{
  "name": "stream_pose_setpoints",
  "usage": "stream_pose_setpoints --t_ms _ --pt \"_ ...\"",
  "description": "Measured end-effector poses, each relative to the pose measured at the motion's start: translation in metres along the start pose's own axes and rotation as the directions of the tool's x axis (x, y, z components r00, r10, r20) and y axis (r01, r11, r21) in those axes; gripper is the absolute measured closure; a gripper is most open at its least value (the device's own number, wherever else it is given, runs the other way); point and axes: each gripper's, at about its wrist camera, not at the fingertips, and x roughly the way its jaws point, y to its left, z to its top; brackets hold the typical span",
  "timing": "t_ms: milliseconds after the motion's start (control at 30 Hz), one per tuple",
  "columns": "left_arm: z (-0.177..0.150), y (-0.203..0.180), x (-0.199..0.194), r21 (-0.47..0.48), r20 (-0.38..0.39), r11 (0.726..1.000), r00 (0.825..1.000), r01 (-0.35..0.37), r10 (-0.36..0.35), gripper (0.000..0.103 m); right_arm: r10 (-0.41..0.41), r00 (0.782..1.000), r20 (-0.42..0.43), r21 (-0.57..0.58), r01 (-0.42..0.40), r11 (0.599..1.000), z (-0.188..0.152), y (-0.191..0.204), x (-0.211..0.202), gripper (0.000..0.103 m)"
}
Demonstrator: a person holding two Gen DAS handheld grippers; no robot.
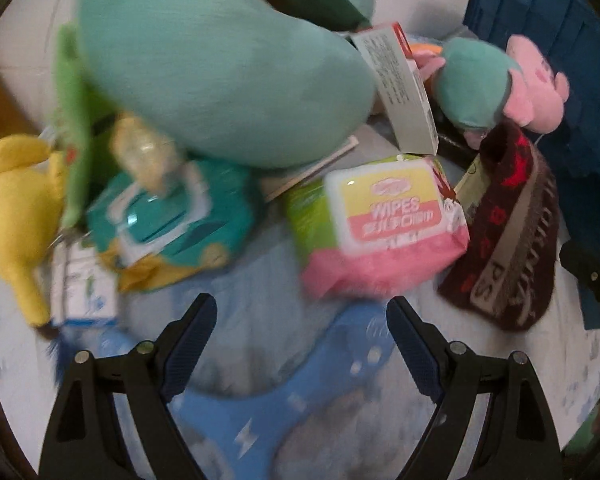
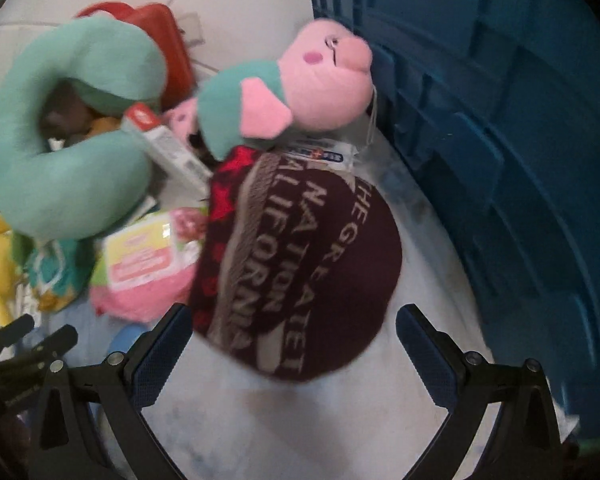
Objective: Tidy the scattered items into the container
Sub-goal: 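Reach the left tool to the WIPES pack while the right tool reaches the maroon beanie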
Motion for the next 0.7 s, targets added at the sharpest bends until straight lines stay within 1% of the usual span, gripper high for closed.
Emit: stream_pose_setpoints --t_ms 67,200,267,300,333,433,467,500,533,567,600,633,667,700 --pt "0.008 -0.011 0.014 0.018 0.012 1.0 1.0 -0.014 0.014 0.016 0.007 1.0 -0.004 -0.006 -0.007 1.0 0.007 -0.001 0.01 0.0" --pt "0.018 -0.025 0.042 0.037 -0.02 0.999 0.999 -0.038 0.039 0.015 0.013 1.0 -0.021 -0.015 -0.014 1.0 0.016 -0.004 0.031 0.0" --pt "0.018 -0.025 0.05 0.024 -0.024 0.999 0.999 -0.039 0.039 0.007 0.012 0.999 -0.036 -0.012 -0.013 1.0 0.018 -0.007 0.042 0.0" --pt "0.017 -0.022 0.051 0.016 -0.023 0.999 0.999 -0.035 0.035 0.002 0.012 0.999 -0.051 -0.009 -0.013 1.0 0.017 -0.009 0.049 0.0" --pt "0.017 -0.019 0.053 0.009 -0.023 0.999 0.999 -0.031 0.031 0.0 0.012 0.998 -0.066 -0.006 -0.013 1.0 0.016 -0.01 0.055 0.0" --pt "0.014 -0.012 0.055 -0.018 -0.03 1.0 0.999 0.016 -0.017 0.0 0.017 0.992 -0.121 0.002 -0.017 1.0 0.011 -0.012 0.076 0.0" --pt "0.013 -0.012 0.054 -0.011 -0.027 1.0 0.999 0.022 -0.023 0.0 0.022 0.991 -0.131 0.003 -0.022 1.0 0.009 -0.012 0.079 0.0" --pt "0.012 -0.013 0.053 -0.003 -0.024 1.0 0.999 0.029 -0.029 0.001 0.028 0.99 -0.14 0.005 -0.027 1.0 0.008 -0.011 0.082 0.0" --pt "0.011 -0.013 0.052 0.005 -0.021 0.999 0.999 0.036 -0.036 0.011 0.031 0.99 -0.14 -0.001 -0.031 1.0 0.006 -0.009 0.083 0.0" --pt "0.009 -0.015 0.049 0.017 -0.015 0.998 0.998 0.067 -0.066 0.019 0.026 0.991 -0.128 -0.023 -0.029 0.999 0.005 -0.006 0.08 0.003" --pt "0.007 -0.016 0.046 0.022 -0.013 0.994 0.995 0.103 -0.103 0.034 0.024 0.993 -0.117 -0.044 -0.03 0.999 0.003 -0.003 0.077 0.019" --pt "0.005 -0.017 0.042 0.03 -0.004 0.995 0.996 0.093 -0.093 0.039 0.035 0.993 -0.113 -0.056 -0.042 0.998 0.002 0.0 0.075 0.042" --pt "0.003 -0.018 0.039 0.037 0.003 0.996 0.997 0.083 -0.083 0.042 0.038 0.993 -0.112 -0.061 -0.045 0.997 0.0 0.002 0.072 0.047" --pt "0.001 -0.015 0.036 0.035 0.002 0.997 0.997 0.075 -0.075 0.05 0.041 0.993 -0.11 -0.066 -0.048 0.997 -0.001 0.004 0.07 0.052"
